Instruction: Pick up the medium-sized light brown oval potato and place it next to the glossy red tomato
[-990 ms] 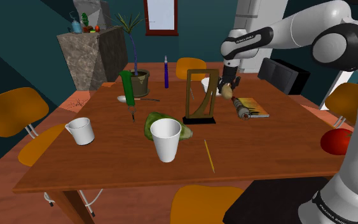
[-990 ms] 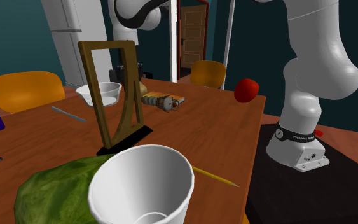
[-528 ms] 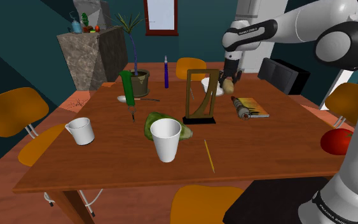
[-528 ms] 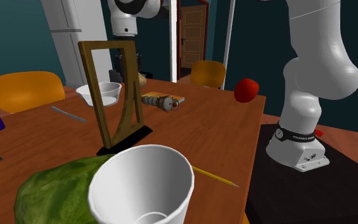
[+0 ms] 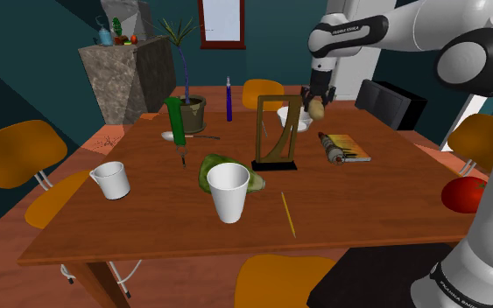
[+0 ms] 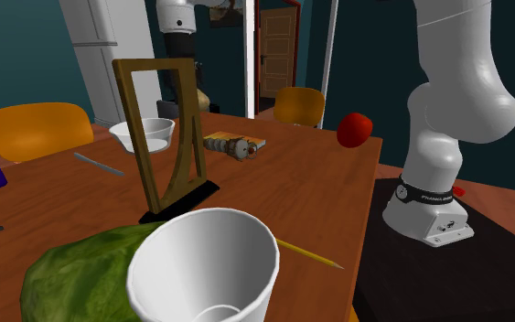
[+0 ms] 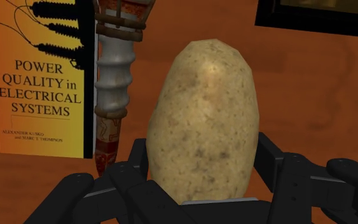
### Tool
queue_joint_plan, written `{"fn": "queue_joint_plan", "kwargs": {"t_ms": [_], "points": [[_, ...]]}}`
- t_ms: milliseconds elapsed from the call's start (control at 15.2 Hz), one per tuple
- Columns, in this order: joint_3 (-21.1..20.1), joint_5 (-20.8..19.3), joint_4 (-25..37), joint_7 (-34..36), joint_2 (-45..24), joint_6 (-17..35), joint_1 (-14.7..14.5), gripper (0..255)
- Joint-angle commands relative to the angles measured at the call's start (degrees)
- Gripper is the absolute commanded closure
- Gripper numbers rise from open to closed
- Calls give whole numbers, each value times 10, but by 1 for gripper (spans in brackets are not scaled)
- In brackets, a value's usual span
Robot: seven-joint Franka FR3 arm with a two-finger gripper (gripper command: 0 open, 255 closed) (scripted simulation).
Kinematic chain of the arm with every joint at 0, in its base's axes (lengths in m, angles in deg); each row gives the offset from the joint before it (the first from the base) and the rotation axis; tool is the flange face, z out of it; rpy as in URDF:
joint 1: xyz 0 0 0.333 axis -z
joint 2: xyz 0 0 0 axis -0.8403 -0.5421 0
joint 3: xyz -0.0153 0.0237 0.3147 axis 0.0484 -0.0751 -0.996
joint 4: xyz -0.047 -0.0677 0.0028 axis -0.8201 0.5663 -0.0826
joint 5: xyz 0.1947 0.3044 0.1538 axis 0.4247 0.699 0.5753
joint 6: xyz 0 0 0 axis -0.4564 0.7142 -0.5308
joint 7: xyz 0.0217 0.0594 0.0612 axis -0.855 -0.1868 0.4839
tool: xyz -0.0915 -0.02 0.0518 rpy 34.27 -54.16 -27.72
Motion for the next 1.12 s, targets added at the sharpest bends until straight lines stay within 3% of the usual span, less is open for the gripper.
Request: {"fn": "queue_joint_plan", "kwargs": {"t_ms": [0,330,660,1056], "points": [[0,0,16,1,0,-16,0,255],[0,0,52,2,-2,-50,1,255],[14,-10,-100,-30,107,-8,16,255],[36,-27,-237,-71,217,19,37,255]]}}
